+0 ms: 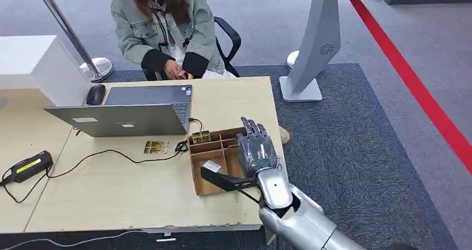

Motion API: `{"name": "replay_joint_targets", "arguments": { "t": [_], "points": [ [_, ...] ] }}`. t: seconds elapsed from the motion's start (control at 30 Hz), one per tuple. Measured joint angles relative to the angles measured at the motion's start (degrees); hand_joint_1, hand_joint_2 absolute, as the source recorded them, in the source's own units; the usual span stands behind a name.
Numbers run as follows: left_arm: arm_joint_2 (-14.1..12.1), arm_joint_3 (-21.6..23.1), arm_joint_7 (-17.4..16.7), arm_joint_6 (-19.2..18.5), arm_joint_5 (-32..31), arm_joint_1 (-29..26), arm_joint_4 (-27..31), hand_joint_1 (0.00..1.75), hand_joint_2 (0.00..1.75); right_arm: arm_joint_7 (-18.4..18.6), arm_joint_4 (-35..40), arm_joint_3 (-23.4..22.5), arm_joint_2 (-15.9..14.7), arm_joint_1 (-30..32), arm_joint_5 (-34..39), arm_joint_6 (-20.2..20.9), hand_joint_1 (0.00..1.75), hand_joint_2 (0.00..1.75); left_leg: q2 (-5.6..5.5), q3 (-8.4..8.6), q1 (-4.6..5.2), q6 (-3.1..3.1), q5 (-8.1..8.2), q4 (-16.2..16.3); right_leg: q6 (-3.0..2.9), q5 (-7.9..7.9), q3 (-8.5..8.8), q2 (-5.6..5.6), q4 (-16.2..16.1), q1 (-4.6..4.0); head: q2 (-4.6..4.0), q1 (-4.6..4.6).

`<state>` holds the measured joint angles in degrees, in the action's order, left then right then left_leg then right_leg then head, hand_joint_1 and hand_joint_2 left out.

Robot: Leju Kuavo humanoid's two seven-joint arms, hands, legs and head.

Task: Pass the card to the sensor for recognition and then transmit it.

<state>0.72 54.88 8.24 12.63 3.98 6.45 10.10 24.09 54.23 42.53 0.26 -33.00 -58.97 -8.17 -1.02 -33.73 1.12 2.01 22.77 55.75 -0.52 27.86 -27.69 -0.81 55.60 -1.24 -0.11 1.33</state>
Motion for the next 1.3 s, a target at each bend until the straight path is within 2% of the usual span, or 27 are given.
{"name": "replay_joint_targets", "arguments": {
  "t": [0.43,0.53,0.63,0.73,0.8,0.97,1.07,1.13,1.2,1.3],
  "points": [
    [0.0,0.0,0.0,-0.04,0.0,0.0,0.0,0.0,0.0,0.52,0.09,0.0,-0.35,-0.7,-0.61,0.42,0.98,1.75,0.0,0.0,0.0,0.0,0.0,0.0,0.0,0.0,0.01,0.0,0.0,0.0,0.0,0.0],
    [0.0,0.0,0.0,-0.07,0.0,0.0,0.0,0.0,0.0,0.52,0.07,0.0,-0.33,-0.96,-0.63,0.85,1.13,1.75,0.0,0.0,0.0,0.0,0.0,0.0,0.0,0.0,0.01,0.0,0.0,0.0,0.0,0.0],
    [0.0,0.0,0.0,-0.09,0.02,0.01,0.0,0.0,0.0,0.52,0.11,0.0,-0.33,-1.18,-0.7,1.03,1.19,1.75,0.0,0.0,0.0,0.0,0.0,0.0,0.0,0.0,0.01,0.0,0.0,0.0,0.0,0.0],
    [0.0,0.0,0.0,-0.09,0.04,0.01,0.0,0.0,0.0,0.52,0.24,0.07,-0.31,-1.3,-0.79,1.07,1.12,1.75,0.0,0.0,0.0,0.0,0.0,0.0,0.0,0.0,0.01,0.0,0.0,0.0,0.0,0.0],
    [0.0,0.0,0.0,-0.09,0.17,0.0,0.0,0.0,0.0,0.59,0.24,0.07,-0.31,-1.33,-0.85,1.07,0.94,1.75,0.0,0.0,0.0,0.0,0.0,0.0,0.0,0.0,0.01,0.0,0.0,0.0,0.0,0.0],
    [0.02,0.0,0.0,-0.09,0.18,0.01,0.0,0.0,0.0,0.94,0.22,0.09,-0.2,-1.47,-1.14,0.94,0.82,1.75,0.0,0.0,0.0,0.0,0.0,0.0,0.0,0.0,0.01,0.0,0.0,0.0,0.0,0.0],
    [0.02,0.0,0.0,-0.09,0.17,0.01,0.0,0.0,0.0,0.94,0.22,0.09,-0.11,-1.71,-1.16,0.72,0.63,1.75,0.0,0.0,0.0,0.0,0.0,0.0,0.0,0.0,0.01,0.0,0.0,0.0,0.0,0.0],
    [0.02,0.0,0.0,-0.09,0.15,0.02,0.0,0.0,0.0,0.94,0.22,0.09,0.13,-1.82,-1.16,0.61,0.63,1.75,0.0,0.0,0.0,0.0,0.0,0.0,0.0,0.0,0.01,0.0,0.0,0.0,0.0,0.0],
    [0.02,0.0,0.0,-0.09,0.15,0.03,0.0,0.0,0.0,0.94,0.22,0.09,0.22,-1.98,-1.16,0.37,0.54,1.75,-0.01,0.0,0.0,0.0,0.0,0.0,0.0,0.0,0.01,0.0,0.01,0.0,0.0,0.0],
    [0.02,0.0,0.0,-0.07,0.04,0.05,0.0,0.0,0.0,0.94,0.24,0.09,0.33,-2.29,-1.16,0.2,0.51,1.75,0.0,0.0,0.0,0.0,0.0,0.0,0.0,0.0,0.01,0.0,0.01,0.0,0.0,0.0]
  ]
}}
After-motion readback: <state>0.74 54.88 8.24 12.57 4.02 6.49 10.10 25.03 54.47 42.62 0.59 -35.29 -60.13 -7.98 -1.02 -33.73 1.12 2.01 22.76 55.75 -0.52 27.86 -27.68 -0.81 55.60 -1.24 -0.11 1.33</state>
